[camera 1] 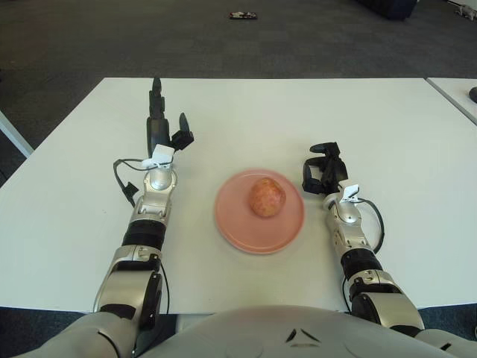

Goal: Put the apple into the plate.

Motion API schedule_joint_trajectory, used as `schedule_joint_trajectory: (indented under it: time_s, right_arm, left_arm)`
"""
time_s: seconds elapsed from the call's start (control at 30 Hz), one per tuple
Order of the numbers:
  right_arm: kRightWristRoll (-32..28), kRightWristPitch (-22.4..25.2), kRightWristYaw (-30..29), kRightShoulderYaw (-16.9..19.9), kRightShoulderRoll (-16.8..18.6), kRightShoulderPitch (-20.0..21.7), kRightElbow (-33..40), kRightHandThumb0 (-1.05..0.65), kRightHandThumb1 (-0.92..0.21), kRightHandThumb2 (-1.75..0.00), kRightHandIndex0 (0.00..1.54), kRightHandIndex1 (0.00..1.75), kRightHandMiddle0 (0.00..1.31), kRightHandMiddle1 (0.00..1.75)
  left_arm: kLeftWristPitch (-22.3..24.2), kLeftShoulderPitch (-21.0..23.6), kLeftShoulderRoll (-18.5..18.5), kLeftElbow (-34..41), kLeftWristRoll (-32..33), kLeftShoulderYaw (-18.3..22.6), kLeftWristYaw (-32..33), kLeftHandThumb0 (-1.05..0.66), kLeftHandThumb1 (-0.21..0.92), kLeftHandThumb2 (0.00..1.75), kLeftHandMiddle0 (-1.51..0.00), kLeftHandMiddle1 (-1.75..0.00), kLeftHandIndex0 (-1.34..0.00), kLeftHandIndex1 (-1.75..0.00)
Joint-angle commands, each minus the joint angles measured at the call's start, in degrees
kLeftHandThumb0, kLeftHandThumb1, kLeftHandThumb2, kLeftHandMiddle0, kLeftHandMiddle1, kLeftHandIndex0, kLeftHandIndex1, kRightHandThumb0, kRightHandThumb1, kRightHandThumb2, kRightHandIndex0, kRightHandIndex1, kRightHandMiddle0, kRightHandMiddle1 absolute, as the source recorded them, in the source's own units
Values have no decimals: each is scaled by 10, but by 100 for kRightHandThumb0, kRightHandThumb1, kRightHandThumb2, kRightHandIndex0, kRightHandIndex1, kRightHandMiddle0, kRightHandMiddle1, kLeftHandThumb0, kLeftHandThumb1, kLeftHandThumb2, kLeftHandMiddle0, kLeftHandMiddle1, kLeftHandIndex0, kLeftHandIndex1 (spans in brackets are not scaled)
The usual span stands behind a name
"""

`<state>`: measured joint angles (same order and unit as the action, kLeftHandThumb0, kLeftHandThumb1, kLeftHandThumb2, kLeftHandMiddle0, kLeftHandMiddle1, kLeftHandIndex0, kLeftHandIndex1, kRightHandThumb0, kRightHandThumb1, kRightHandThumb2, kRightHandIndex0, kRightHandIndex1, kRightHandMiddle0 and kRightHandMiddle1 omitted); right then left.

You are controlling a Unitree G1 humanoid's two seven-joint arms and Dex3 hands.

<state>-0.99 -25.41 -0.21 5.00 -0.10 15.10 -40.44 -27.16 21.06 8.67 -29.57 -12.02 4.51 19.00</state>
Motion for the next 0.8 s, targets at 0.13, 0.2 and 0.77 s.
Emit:
schedule_joint_trajectory:
  time_s: [0.13, 0.2, 0.77]
  right_arm:
    - [0, 27, 5, -5, 2, -21, -12, -5, -31, -128, 127, 175, 103, 175]
    - [0, 24, 6, -4, 2, -21, -14, -4, -31, -128, 127, 175, 103, 175]
    - [9, 19, -8, -8, 5, -24, -8, -3, -30, -129, 128, 175, 104, 175]
  left_arm:
    - [5, -11, 2, -14, -18, -5, 17, -86, 92, 107, -5, -2, 0, -33]
    - [0, -17, 2, -18, -20, -9, 15, -85, 92, 106, -5, -2, 0, -31]
    - [27, -42, -3, -51, 29, -24, -88, -75, 92, 99, -17, -6, 0, -42]
